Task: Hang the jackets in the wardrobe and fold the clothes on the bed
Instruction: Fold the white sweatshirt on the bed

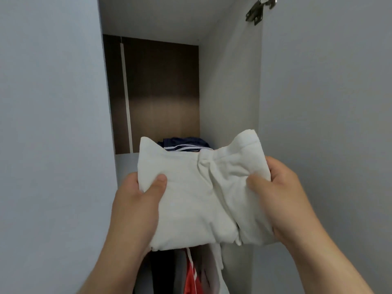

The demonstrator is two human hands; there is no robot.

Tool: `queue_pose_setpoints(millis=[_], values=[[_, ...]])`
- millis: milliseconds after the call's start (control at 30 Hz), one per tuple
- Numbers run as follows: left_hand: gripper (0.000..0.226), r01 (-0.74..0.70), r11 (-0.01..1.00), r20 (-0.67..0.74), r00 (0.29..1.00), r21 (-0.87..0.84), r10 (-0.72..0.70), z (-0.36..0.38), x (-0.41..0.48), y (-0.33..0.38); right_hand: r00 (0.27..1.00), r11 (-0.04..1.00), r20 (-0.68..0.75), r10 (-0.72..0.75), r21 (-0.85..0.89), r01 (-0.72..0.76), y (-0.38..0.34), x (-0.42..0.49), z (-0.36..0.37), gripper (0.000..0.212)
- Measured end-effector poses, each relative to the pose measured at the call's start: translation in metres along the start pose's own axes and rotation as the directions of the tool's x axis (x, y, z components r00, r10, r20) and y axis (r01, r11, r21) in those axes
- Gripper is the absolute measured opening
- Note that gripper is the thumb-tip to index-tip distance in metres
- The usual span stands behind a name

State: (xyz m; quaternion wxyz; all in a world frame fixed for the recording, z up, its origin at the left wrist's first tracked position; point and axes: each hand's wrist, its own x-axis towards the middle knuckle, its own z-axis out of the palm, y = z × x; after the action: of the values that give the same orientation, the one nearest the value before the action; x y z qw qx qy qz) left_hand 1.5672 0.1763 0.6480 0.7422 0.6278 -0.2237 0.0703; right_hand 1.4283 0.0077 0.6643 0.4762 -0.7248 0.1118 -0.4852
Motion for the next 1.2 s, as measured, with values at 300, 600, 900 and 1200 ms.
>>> queue_pose_setpoints(millis=[300,600,900,1200], values=[[0.012,0.001,0.995,-0.101,0.995,0.098,0.009,0.058,0.076,-0.016,0.988,0.941,-0.012,-0.156,-0.305,0.145,0.060,0.098,0.014,0.025],[0.018,-0.009,0.948,-0.162,0.985,0.319,0.064,0.062,0.090,-0.055,0.956,0.868,0.290,-0.038,-0.465,0.175,0.119,0.098,0.012,0.058],[0.060,-0.169,0.868,0.255,0.966,0.467,0.051,0.051,0.096,-0.027,0.984,0.919,0.164,-0.071,-0.373,0.128,0.117,0.132,0.023,0.060],[0.051,0.110,0.985,0.009,0.994,0.131,-0.112,0.078,0.194,-0.010,0.986,0.914,0.136,-0.094,-0.381,0.140,0.102,0.238,0.056,0.049]])
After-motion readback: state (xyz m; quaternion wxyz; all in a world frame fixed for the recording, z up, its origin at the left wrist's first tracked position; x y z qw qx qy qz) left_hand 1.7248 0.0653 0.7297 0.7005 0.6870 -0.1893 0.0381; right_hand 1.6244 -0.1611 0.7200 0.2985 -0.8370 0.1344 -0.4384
